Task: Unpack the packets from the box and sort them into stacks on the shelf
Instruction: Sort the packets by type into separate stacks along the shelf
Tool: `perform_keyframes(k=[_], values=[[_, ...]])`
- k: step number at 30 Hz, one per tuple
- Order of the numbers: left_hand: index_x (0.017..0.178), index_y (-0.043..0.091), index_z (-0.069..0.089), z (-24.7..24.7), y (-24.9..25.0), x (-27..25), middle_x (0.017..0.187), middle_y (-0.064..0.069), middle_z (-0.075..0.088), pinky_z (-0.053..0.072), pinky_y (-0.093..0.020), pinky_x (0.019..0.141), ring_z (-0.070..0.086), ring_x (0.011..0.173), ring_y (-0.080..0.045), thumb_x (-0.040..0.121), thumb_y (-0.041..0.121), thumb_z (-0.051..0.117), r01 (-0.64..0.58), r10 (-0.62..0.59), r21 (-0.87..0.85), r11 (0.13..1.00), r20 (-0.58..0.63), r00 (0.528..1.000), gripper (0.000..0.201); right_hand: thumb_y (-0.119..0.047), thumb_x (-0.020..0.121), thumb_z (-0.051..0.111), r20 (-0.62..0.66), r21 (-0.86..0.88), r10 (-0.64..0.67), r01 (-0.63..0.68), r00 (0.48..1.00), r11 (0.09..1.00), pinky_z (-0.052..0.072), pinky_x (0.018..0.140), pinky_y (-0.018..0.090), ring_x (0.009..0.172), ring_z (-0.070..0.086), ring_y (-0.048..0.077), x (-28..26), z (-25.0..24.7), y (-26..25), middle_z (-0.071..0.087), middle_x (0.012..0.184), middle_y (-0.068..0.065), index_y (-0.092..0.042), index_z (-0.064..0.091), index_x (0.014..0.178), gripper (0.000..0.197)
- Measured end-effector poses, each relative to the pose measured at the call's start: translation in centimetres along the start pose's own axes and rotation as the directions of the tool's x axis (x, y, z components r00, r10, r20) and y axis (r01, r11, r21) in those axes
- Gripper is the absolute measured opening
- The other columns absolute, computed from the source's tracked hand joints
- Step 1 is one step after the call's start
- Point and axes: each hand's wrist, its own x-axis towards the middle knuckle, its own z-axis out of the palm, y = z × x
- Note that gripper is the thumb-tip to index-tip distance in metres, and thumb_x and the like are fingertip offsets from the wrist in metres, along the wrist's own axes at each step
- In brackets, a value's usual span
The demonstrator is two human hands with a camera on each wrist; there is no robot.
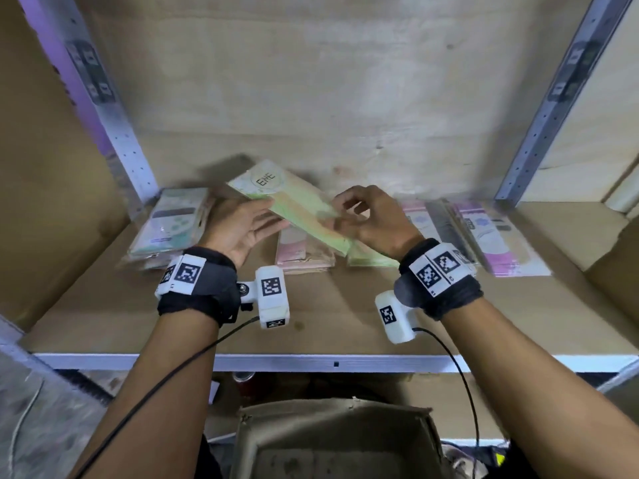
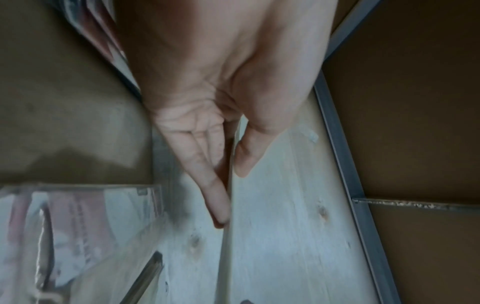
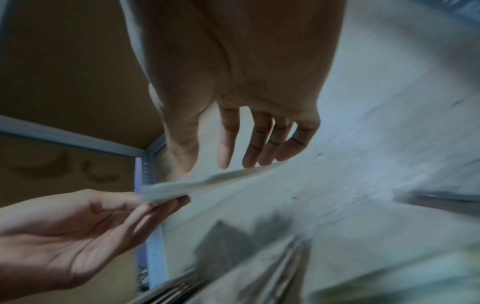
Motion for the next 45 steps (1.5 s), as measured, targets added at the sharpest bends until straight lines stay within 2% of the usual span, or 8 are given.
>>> perform_keyframes(k=[3, 8, 13, 18, 26, 32, 36, 45], values=[[0.115, 0.006, 0.064, 1.1, -1.0, 0.9, 0.110, -0.015, 0.075, 0.063, -0.031, 0.076, 0.074, 0.097, -0.024, 0.096, 0.006, 0.059, 0.021, -0.023, 0.052, 0.998, 0.034, 0.999, 0.019, -0.046, 0.085, 0.071, -0.053, 0.064, 0.139, -0.136, 0.989, 0.989, 0.050, 0.081, 0.024, 0.093, 0.060, 0.007, -0.2, -1.7, 3.1, 0.065, 0.108, -0.004, -0.022, 0.066, 0.114, 0.038], [0.105, 0.012, 0.067, 3.4, -3.0, 2.3, 0.098, -0.005, 0.078, 0.062, -0.028, 0.076, 0.073, 0.089, -0.017, 0.100, 0.015, 0.057, 0.084, -0.091, 0.121, 0.989, 0.052, 0.994, 0.012, -0.023, 0.086, 0.075, 0.176, 0.349, 0.302, -0.347, 0.937, 0.871, 0.045, 0.057, 0.022, 0.069, 0.053, 0.011, -1.0, -3.1, 6.8, 0.067, 0.091, 0.001, -0.021, 0.071, 0.102, 0.017], [0.104, 0.011, 0.067, 6.5, -4.3, 3.1, 0.095, -0.004, 0.078, 0.058, -0.023, 0.067, 0.074, 0.082, -0.014, 0.096, 0.013, 0.063, 0.062, -0.070, 0.112, 0.992, 0.067, 0.995, 0.009, -0.005, 0.082, 0.076, 0.173, 0.542, 0.360, -0.394, 0.917, 0.742, 0.048, 0.051, 0.023, 0.061, 0.050, 0.014, -1.1, -4.0, 8.9, 0.064, 0.080, 0.005, -0.010, 0.070, 0.097, 0.016], [0.118, 0.012, 0.066, 9.2, -4.6, 3.4, 0.109, -0.007, 0.071, 0.059, -0.022, 0.072, 0.074, 0.091, -0.015, 0.088, 0.008, 0.073, -0.047, -0.032, 0.410, 0.911, 0.183, 0.983, 0.031, 0.001, 0.081, 0.075, 0.077, 0.646, 0.415, -0.362, 0.906, 0.671, 0.052, 0.050, 0.024, 0.058, 0.055, 0.015, -0.3, -5.0, 9.7, 0.068, 0.080, 0.006, -0.005, 0.069, 0.092, 0.014], [0.122, 0.002, 0.064, 11.0, -5.3, 4.9, 0.093, -0.003, 0.070, 0.059, -0.016, 0.063, 0.069, 0.079, -0.010, 0.079, -0.003, 0.078, -0.053, -0.049, 0.660, 0.750, 0.134, 0.990, 0.046, -0.004, 0.079, 0.078, 0.018, 0.324, 0.514, -0.491, 0.858, 0.809, 0.061, 0.056, 0.033, 0.047, 0.065, 0.013, 0.8, -5.2, 10.1, 0.067, 0.078, 0.006, -0.002, 0.065, 0.102, 0.027], [0.094, 0.003, 0.069, 11.6, -6.3, 5.4, 0.104, -0.019, 0.073, 0.059, -0.043, 0.089, 0.073, 0.092, -0.029, 0.074, 0.002, 0.084, 0.039, -0.089, 0.765, 0.643, 0.024, 0.996, 0.025, -0.014, 0.073, 0.084, -0.036, 0.028, 0.487, -0.486, 0.873, 0.873, 0.056, 0.091, 0.038, 0.096, 0.068, 0.025, 1.1, -5.0, 9.8, 0.069, 0.110, 0.011, -0.007, 0.065, 0.115, 0.046], [0.102, -0.003, 0.071, 11.9, -6.7, 5.2, 0.106, -0.021, 0.073, 0.058, -0.044, 0.092, 0.072, 0.098, -0.031, 0.077, 0.009, 0.083, 0.065, -0.088, 0.809, 0.584, -0.016, 0.996, 0.030, -0.021, 0.071, 0.086, -0.057, -0.103, 0.484, -0.487, 0.873, 0.867, 0.049, 0.085, 0.025, 0.103, 0.063, 0.020, 0.9, -4.9, 9.4, 0.068, 0.113, 0.005, -0.011, 0.068, 0.112, 0.046], [0.111, -0.004, 0.069, 12.7, -6.6, 4.6, 0.110, -0.021, 0.071, 0.056, -0.042, 0.095, 0.070, 0.103, -0.034, 0.074, 0.010, 0.087, 0.090, -0.104, 0.885, 0.457, -0.047, 0.993, 0.044, -0.021, 0.075, 0.084, -0.037, -0.187, 0.462, -0.460, 0.886, 0.868, 0.049, 0.093, 0.027, 0.110, 0.062, 0.022, 0.7, -4.5, 9.0, 0.066, 0.119, 0.008, -0.007, 0.066, 0.118, 0.048]])
